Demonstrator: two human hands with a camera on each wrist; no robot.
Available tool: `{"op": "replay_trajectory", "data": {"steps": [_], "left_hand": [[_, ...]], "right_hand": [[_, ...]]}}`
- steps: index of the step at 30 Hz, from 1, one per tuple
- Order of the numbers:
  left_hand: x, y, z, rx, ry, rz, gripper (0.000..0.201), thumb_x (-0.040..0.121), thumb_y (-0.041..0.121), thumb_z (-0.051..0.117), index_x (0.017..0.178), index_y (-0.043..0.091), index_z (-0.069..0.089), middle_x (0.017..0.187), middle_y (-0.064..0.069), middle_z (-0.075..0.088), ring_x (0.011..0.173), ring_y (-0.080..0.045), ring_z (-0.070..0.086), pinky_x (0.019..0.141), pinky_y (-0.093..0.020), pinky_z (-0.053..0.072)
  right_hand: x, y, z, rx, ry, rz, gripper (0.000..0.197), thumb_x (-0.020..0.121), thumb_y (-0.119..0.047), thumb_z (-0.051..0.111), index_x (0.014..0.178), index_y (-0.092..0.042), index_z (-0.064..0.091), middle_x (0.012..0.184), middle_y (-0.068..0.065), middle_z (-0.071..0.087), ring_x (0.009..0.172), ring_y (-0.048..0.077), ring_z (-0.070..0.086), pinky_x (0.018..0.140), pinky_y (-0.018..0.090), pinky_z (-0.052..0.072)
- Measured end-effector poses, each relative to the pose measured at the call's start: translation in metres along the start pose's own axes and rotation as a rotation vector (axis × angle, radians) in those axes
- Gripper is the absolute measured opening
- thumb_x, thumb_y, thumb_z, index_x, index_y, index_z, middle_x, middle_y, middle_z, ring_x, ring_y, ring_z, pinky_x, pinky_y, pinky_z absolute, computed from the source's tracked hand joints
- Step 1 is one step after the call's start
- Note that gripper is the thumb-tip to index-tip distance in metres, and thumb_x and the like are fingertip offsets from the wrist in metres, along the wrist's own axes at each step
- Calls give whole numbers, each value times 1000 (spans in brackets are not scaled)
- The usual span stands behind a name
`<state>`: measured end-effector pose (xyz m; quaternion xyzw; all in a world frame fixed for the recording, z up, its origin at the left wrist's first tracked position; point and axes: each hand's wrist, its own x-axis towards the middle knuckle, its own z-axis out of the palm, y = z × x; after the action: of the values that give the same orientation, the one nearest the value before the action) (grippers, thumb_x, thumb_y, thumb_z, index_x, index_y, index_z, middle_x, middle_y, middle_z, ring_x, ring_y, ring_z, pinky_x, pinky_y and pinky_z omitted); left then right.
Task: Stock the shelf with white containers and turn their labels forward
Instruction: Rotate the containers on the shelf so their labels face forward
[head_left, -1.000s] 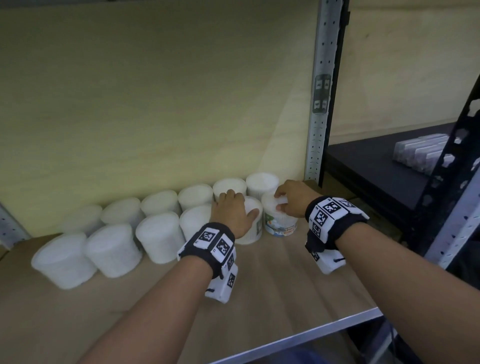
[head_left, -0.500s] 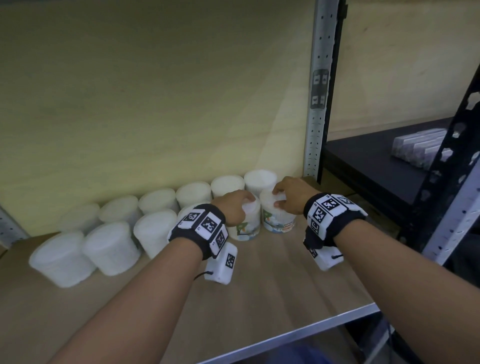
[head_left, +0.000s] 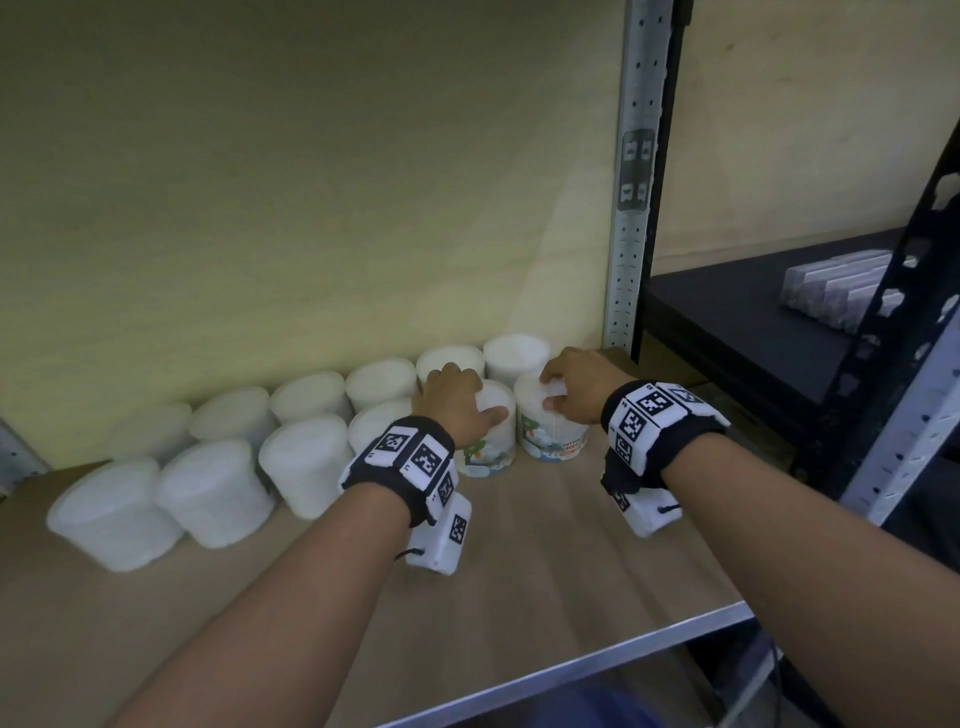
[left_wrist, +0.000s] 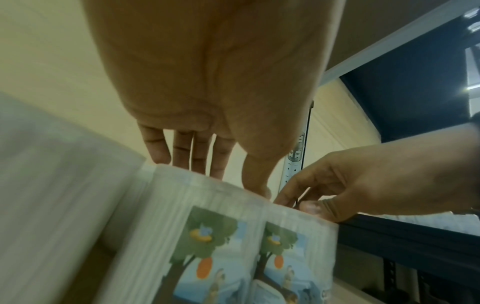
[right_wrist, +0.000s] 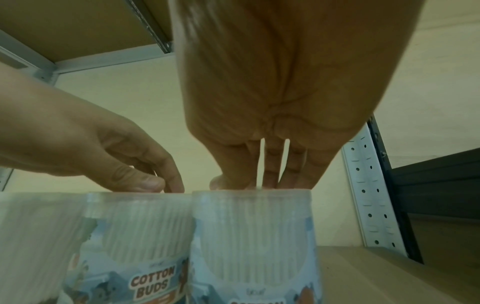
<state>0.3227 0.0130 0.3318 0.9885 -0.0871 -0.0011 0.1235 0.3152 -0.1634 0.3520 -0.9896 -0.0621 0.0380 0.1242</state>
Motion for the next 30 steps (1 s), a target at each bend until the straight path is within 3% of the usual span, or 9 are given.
{"op": "replay_trajectory", "data": {"steps": [9, 13, 16, 30], "left_hand": [[1, -6, -19, -144, -120, 107, 44, 89, 18, 62, 131, 18, 52, 142, -4, 46, 131, -21, 44, 106, -30, 35], [-2, -2, -14, -129, -19, 77, 48, 89, 34, 60, 132, 15, 49, 139, -10, 42, 129, -26, 41, 109, -35, 34], [-5, -2, -5, -74, -15, 56, 56, 87, 45, 61, 132, 14, 50, 135, -11, 42, 128, -28, 40, 108, -39, 35], [-8, -8, -4, -144, -51, 104, 55, 88, 36, 63, 135, 12, 49, 138, -8, 46, 130, -24, 42, 108, -34, 34]], "right_hand": [[-1, 1, 0, -14, 9, -6, 45, 92, -32, 58, 133, -16, 52, 139, 7, 44, 128, 26, 42, 107, 33, 34], [-1, 0, 0, -16, 7, -5, 45, 92, -32, 58, 134, -16, 51, 139, 7, 44, 128, 26, 42, 106, 33, 34], [-1, 1, 1, -18, 6, -1, 45, 92, -32, 58, 134, -16, 51, 139, 7, 44, 129, 26, 42, 107, 33, 35], [-2, 0, 1, -32, -2, -2, 45, 92, -33, 57, 134, -16, 51, 139, 7, 43, 128, 26, 42, 107, 34, 34]]}}
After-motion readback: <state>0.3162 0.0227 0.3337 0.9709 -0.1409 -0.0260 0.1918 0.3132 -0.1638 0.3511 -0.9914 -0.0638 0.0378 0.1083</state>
